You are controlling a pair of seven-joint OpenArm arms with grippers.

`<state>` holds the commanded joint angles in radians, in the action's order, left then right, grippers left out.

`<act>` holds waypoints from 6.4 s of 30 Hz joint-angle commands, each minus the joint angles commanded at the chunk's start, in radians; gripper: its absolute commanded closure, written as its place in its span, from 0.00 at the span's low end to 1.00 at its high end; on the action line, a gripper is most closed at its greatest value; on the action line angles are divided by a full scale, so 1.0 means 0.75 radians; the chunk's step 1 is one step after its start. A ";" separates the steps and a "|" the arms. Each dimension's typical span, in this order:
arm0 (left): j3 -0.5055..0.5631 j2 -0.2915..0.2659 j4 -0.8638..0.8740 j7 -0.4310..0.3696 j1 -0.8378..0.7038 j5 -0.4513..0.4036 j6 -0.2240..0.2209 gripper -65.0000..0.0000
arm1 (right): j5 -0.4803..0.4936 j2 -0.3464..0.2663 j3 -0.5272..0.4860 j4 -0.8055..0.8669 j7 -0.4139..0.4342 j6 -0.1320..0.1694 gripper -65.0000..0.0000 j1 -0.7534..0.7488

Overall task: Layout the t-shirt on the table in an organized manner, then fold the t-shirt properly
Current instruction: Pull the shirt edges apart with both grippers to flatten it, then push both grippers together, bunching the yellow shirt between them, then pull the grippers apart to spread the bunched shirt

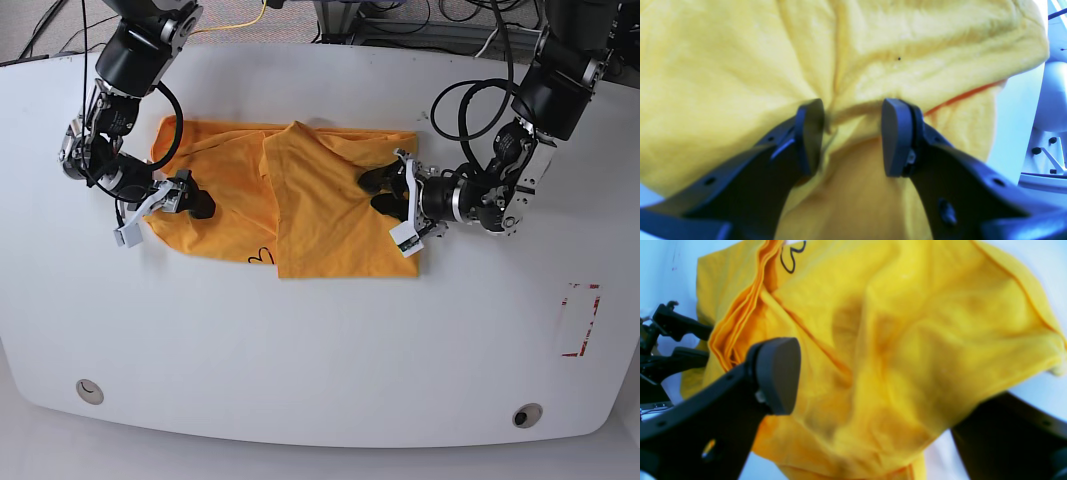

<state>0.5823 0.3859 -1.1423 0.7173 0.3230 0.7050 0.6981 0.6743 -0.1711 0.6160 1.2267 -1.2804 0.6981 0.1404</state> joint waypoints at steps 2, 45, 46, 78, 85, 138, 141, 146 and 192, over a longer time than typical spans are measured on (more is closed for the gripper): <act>0.000 0.000 0.000 0.000 0.000 0.000 0.000 0.59 | 0.004 0.000 0.000 0.000 0.000 0.000 0.36 -0.004; 0.000 -0.278 0.115 0.000 0.031 -0.219 0.000 0.59 | 0.004 0.029 -0.370 0.921 -0.139 0.000 1.00 -0.033; 0.000 -0.282 0.115 0.000 0.031 -0.219 0.000 0.59 | -0.002 0.045 -0.391 0.921 -0.139 0.000 1.00 -0.016; 0.000 -0.282 0.113 -0.004 -0.018 -0.215 0.000 0.59 | -0.006 0.141 -0.806 0.796 0.127 0.000 1.00 0.059; 0.000 -0.280 0.110 -0.006 -0.018 -0.211 0.000 0.59 | -0.006 0.137 -0.808 0.722 0.221 0.000 0.82 0.061; -0.387 -0.168 -0.127 -0.002 -0.016 0.098 0.000 0.59 | 0.008 -0.049 -0.779 0.741 0.254 0.000 0.22 0.125; -0.434 -0.164 -0.121 -0.004 -0.020 0.098 0.000 0.59 | 0.008 -0.047 -0.779 0.741 0.254 0.000 0.22 0.108; -0.479 -0.162 -0.072 -0.004 -0.027 0.096 0.000 0.59 | 0.008 -0.047 -0.779 0.743 0.254 0.000 0.22 0.098; -0.391 -0.331 0.239 -0.070 -0.018 -0.268 0.000 0.76 | 0.008 0.055 -0.315 0.632 0.184 0.000 0.21 -0.090</act>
<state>0.2892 0.1373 -0.9628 0.6651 0.3092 0.5040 0.6981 0.6805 -0.1297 0.3798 1.7008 -1.1423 0.6981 0.0729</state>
